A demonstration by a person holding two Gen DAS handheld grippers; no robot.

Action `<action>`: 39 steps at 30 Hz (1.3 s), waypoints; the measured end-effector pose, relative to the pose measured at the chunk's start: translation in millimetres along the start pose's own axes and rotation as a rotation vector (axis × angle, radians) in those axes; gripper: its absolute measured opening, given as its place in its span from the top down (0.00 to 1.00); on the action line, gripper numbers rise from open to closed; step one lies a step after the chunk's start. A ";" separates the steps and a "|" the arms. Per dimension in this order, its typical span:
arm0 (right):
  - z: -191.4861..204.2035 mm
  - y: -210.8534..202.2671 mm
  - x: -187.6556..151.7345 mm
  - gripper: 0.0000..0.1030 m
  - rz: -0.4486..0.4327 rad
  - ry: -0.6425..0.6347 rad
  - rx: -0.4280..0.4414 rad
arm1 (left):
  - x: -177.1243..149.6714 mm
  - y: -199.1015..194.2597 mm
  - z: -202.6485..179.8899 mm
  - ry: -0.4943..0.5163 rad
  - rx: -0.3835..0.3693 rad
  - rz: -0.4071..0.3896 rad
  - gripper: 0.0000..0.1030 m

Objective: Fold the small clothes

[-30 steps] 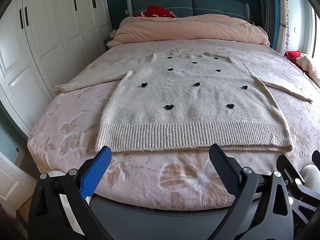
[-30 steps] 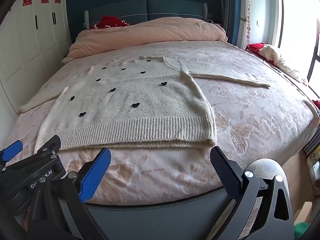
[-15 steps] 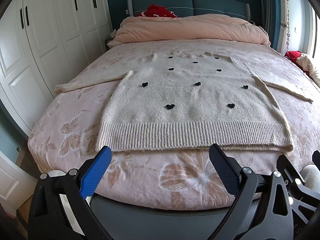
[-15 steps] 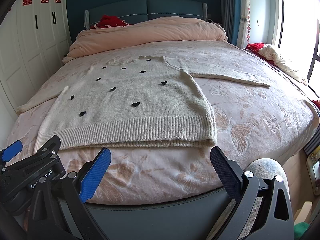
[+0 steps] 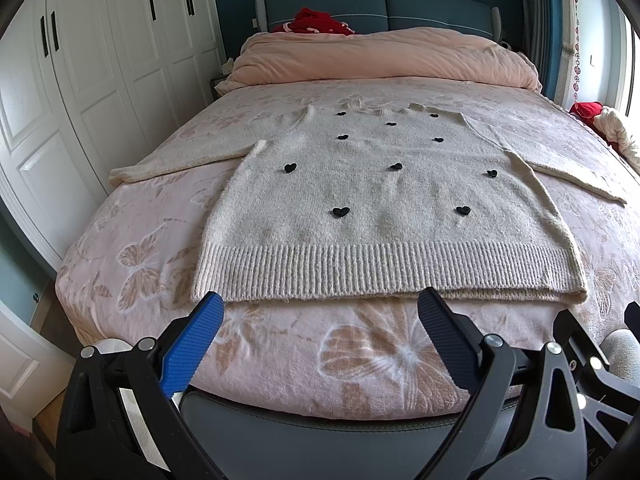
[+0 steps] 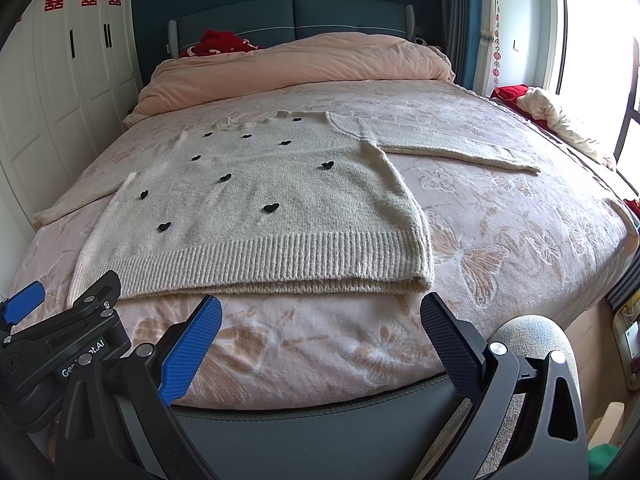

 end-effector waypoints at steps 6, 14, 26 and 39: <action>0.2 -0.3 -0.3 0.05 0.000 -0.001 -0.002 | 0.4 0.4 -0.2 0.000 0.001 0.002 0.08; 0.3 0.7 -0.5 0.05 0.002 -0.002 -0.002 | -1.4 1.0 1.3 -0.002 0.001 0.003 0.08; 0.3 0.7 -0.6 0.05 0.004 -0.001 -0.001 | -2.8 1.7 2.4 -0.004 0.001 0.005 0.08; 0.0 2.3 -6.0 0.05 0.012 -0.001 0.000 | -9.8 5.4 6.2 -0.007 0.006 0.013 0.08</action>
Point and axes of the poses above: each gripper's, at about its wrist camera, not at the fingertips, and y roughly the way its jaws point, z to its left, x to its top, the point moved 7 cm from there along y, roughly the way its jaws point, and after that the axes turned 8 degrees about -x, right-handed, at the moved point
